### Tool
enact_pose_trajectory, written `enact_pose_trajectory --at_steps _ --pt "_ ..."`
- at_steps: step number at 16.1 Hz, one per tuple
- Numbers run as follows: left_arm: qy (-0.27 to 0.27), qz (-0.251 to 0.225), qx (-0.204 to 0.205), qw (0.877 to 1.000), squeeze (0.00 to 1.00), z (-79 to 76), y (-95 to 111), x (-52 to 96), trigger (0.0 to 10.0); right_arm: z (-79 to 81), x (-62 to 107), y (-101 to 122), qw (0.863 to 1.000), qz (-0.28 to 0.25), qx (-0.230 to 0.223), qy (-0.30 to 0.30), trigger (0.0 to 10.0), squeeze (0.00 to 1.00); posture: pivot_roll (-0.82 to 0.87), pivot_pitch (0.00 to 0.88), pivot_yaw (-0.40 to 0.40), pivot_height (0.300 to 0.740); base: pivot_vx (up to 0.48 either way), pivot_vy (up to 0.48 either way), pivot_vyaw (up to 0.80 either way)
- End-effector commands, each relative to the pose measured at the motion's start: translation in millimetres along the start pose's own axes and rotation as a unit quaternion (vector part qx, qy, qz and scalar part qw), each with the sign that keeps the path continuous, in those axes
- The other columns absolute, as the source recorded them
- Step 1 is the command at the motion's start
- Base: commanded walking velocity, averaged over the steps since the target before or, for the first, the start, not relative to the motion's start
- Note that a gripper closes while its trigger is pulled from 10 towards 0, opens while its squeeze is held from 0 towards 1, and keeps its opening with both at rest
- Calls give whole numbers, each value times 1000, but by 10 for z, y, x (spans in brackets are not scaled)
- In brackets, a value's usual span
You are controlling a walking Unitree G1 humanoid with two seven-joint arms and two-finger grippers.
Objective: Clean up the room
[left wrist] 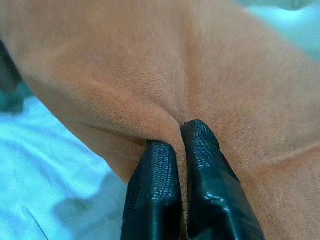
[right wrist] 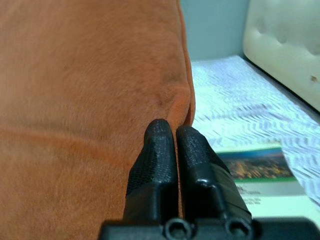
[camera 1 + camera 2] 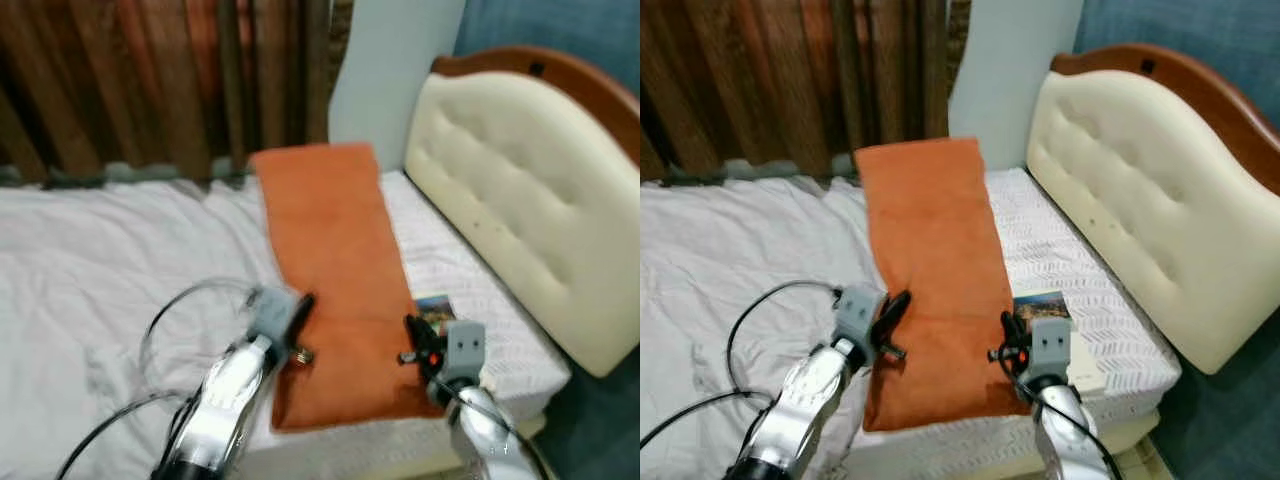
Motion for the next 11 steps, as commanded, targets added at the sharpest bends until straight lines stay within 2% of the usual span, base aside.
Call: enact_pose_trajectory --at_steps 1,2,3,6,11 --pt "67 -31 3 997 0 315 173 74 10000 -463 167 25 997 0 6 -76 10000 0 -8 0 -54 740 326 -349 0" --pt "65 -22 1 998 0 260 108 105 10000 -494 241 -84 997 18 10 -81 10000 0 -2 0 -56 740 326 -349 0" --pt "64 -18 -2 998 0 256 86 94 10000 -483 239 -104 997 20 13 -78 10000 0 -3 0 -54 740 326 -349 0" --pt "63 -7 -33 997 0 423 118 22 10000 -391 87 -1 998 8 15 -62 10000 0 0 0 -53 740 328 -347 0" --pt "78 3 -46 996 0 581 122 -17 10000 -383 11 32 998 6 20 -57 10000 0 -2 0 -52 740 326 -349 0"
Point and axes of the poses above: a point about 5 cm out from each wrist's last joint towards the gripper, its own x axis pointing back from the gripper into the wrist, its own y axis along the axis of the wrist's last joint, z = x × y, the point moved 5 cm from there along -x, pointing out of the wrist towards the gripper, and after that the axes turned 2 degrees about -x, right-handed, at the moved point
